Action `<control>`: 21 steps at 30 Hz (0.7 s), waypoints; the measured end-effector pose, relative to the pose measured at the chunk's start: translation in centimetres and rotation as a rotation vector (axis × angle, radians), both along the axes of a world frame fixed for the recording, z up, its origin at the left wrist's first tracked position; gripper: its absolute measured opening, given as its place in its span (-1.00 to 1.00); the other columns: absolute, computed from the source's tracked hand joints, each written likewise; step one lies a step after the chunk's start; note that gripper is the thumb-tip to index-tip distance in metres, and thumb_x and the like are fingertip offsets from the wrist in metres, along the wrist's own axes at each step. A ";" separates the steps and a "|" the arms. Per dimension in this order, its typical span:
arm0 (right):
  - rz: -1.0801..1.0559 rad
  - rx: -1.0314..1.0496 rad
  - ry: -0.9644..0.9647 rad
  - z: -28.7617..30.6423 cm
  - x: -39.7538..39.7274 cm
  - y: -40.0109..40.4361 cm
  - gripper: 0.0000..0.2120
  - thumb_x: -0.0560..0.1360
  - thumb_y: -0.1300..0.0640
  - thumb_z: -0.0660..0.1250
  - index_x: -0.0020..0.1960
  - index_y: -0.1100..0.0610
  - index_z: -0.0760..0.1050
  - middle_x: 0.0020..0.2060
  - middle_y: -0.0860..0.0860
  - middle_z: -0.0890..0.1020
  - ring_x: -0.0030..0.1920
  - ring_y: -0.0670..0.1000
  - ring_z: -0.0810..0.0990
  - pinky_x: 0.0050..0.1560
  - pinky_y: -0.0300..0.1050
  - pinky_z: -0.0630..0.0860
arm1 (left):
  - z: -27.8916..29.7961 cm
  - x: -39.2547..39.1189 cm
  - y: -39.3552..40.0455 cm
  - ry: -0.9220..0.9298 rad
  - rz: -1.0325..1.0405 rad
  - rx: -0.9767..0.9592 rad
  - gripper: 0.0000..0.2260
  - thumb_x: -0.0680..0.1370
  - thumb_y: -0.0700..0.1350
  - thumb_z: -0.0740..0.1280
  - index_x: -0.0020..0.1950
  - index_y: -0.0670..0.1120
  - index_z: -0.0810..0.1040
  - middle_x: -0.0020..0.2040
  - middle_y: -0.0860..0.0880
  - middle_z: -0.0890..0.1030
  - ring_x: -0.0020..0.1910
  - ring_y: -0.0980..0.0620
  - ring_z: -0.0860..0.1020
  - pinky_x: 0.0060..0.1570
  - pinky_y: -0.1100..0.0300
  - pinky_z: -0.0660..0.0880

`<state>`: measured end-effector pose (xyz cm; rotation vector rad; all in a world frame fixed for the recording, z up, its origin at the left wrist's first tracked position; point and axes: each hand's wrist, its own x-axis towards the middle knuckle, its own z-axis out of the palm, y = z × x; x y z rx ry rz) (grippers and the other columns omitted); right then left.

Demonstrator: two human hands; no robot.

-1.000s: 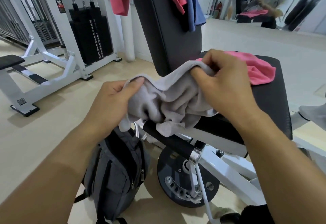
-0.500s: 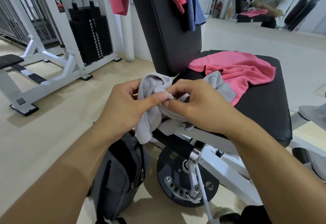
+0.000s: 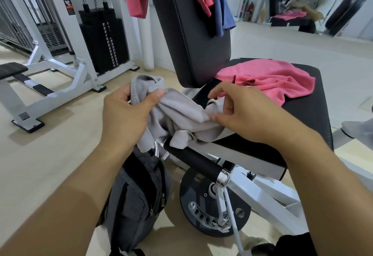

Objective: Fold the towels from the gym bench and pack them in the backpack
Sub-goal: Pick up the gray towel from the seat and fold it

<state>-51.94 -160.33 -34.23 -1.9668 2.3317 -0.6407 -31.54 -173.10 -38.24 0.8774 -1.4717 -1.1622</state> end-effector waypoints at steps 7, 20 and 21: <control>0.021 -0.086 0.137 -1.3 -0.1 -1.1 -0.88 0.49 0.00 0.45 -0.02 -0.01 0.58 -0.09 -0.11 0.51 0.00 -0.06 0.35 0.04 -0.12 0.27 | -0.1 -0.3 0.5 -0.147 -0.034 0.021 -0.89 0.51 0.06 0.51 -0.09 0.04 0.73 -0.19 0.03 0.74 -0.21 0.12 0.69 -0.24 0.31 0.58; -0.011 -0.436 -0.278 -1.1 3.9 -2.0 -0.91 0.45 -0.01 0.53 -0.06 -0.06 0.68 -0.21 -0.15 0.69 -0.13 -0.13 0.65 -0.07 0.00 0.60 | -0.6 -1.8 2.6 -0.178 -0.242 -0.030 -0.72 0.46 -0.20 0.55 0.11 0.07 0.71 -0.12 0.13 0.75 -0.13 0.16 0.70 -0.13 0.30 0.61; 0.005 -0.377 -0.283 -0.9 3.8 -1.9 -0.88 0.45 -0.03 0.53 -0.02 -0.07 0.70 -0.18 -0.17 0.70 -0.10 -0.15 0.65 -0.04 -0.02 0.60 | -0.8 -1.8 2.5 -0.163 -0.192 -0.006 -0.79 0.49 -0.18 0.52 0.03 0.10 0.72 -0.17 0.13 0.74 -0.17 0.17 0.69 -0.16 0.31 0.59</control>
